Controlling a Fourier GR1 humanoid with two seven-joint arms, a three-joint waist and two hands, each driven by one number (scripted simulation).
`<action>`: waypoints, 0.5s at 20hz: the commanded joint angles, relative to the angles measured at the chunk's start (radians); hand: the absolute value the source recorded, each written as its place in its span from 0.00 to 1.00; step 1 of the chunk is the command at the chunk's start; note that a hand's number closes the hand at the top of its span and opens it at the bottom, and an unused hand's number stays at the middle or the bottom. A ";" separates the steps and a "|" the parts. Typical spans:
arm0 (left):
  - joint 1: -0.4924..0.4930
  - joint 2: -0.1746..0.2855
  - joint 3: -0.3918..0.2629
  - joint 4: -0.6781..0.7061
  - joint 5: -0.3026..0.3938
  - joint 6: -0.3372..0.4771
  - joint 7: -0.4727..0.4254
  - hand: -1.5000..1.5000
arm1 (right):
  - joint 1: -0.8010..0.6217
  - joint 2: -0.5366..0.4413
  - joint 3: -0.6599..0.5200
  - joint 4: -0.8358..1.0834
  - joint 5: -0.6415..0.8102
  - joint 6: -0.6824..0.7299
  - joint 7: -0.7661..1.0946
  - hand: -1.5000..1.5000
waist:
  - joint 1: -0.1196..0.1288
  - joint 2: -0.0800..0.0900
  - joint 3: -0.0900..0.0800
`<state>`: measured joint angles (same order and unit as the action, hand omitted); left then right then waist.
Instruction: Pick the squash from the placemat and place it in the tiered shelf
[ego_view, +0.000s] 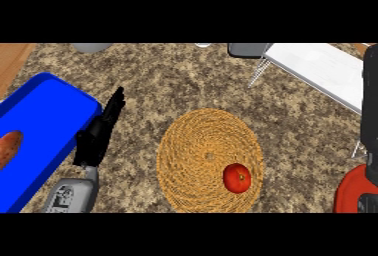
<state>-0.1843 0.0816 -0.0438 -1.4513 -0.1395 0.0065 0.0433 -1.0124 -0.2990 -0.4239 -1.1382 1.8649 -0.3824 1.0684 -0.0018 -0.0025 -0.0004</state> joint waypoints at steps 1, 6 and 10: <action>-0.015 -0.028 -0.021 0.055 -0.038 0.031 -0.023 0.50 | 0.042 0.079 0.007 -0.087 0.016 -0.025 0.137 0.00 | -0.001 0.002 0.000; 0.007 0.013 0.015 -0.019 0.023 -0.027 0.016 0.50 | 0.012 0.035 -0.059 -0.138 -0.095 -0.073 0.049 0.00 | 0.009 0.002 0.001; -0.017 0.014 0.026 0.073 0.003 -0.019 -0.052 0.50 | -0.003 0.108 -0.011 -0.219 -0.104 -0.029 0.050 0.00 | 0.002 0.003 0.000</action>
<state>-0.1773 0.0879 -0.0320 -1.4296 -0.1355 -0.0067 0.0160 -0.9910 -0.2246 -0.4479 -1.3162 1.7928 -0.4031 1.0496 0.0018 -0.0016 -0.0001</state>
